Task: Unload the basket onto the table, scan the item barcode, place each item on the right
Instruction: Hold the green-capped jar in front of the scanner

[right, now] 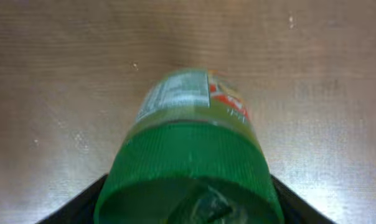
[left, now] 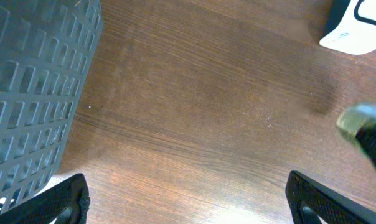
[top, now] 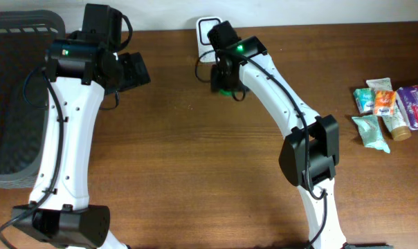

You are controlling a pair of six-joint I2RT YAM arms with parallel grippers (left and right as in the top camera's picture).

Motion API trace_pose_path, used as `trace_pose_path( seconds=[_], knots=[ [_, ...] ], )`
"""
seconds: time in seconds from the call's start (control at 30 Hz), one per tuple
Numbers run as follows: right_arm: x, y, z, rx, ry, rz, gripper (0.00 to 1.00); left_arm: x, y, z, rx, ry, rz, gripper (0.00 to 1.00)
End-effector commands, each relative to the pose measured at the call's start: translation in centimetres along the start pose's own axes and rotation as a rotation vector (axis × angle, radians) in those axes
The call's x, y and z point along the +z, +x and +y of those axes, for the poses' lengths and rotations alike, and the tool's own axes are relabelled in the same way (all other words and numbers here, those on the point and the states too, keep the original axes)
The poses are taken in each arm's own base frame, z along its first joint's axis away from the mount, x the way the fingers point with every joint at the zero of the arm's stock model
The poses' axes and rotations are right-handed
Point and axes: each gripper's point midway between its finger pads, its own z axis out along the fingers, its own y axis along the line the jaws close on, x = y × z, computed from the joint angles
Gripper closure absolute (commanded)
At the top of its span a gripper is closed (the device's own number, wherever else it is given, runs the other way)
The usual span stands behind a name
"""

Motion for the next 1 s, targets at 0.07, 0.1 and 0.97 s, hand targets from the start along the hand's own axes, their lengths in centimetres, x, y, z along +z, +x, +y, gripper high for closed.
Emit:
trace_pose_path(
  seconds=[0.07, 0.1, 0.97],
  knots=[
    [-3.2, -6.2, 0.1, -0.072, 0.028, -0.262, 0.44, -0.7, -0.4, 0.4, 0.004, 0.0, -0.025, 0.01],
    [-4.0, -7.1, 0.1, -0.07, 0.03, -0.299, 0.44, -0.7, -0.4, 0.4, 0.004, 0.0, -0.025, 0.01],
    [-8.3, -19.9, -1.1, -0.041, -0.034, -0.812, 0.46, -0.7, -0.4, 0.4, 0.004, 0.0, -0.025, 0.01]
  ],
)
